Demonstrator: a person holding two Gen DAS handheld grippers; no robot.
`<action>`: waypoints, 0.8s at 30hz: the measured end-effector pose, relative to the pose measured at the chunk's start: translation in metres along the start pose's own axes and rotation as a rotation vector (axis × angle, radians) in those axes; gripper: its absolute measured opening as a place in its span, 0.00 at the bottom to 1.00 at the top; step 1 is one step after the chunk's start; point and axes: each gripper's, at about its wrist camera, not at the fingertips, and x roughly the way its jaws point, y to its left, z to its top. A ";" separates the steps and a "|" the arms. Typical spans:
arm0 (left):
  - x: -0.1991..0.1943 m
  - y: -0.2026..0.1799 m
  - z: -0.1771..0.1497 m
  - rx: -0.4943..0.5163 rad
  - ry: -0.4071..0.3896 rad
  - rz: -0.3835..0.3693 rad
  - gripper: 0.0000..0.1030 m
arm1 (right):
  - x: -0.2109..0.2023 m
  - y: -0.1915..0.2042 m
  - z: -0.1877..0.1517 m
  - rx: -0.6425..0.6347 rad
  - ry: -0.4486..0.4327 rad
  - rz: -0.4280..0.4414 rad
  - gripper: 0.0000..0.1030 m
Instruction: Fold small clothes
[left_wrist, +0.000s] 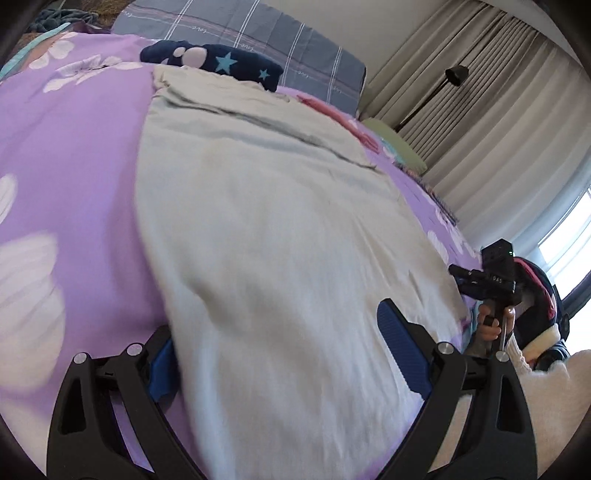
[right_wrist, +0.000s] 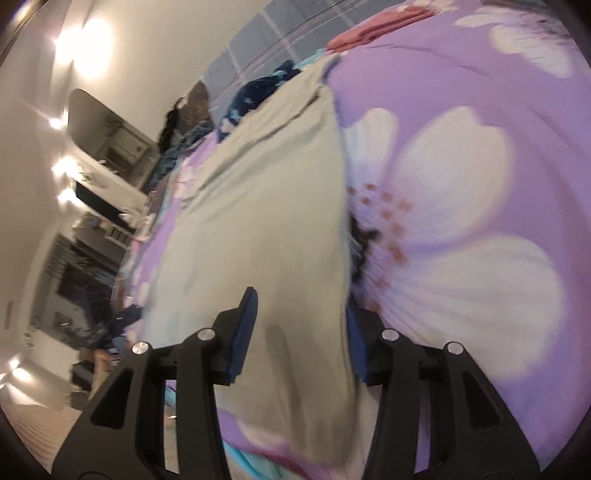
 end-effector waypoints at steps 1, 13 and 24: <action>0.006 -0.003 0.005 0.013 0.006 0.006 0.91 | 0.006 0.000 0.004 -0.002 0.011 0.000 0.37; -0.008 0.019 0.003 -0.052 0.035 0.060 0.23 | 0.002 0.004 -0.008 0.020 -0.003 -0.067 0.07; -0.094 -0.070 0.058 0.189 -0.316 0.107 0.01 | -0.093 0.076 0.032 -0.067 -0.347 0.134 0.01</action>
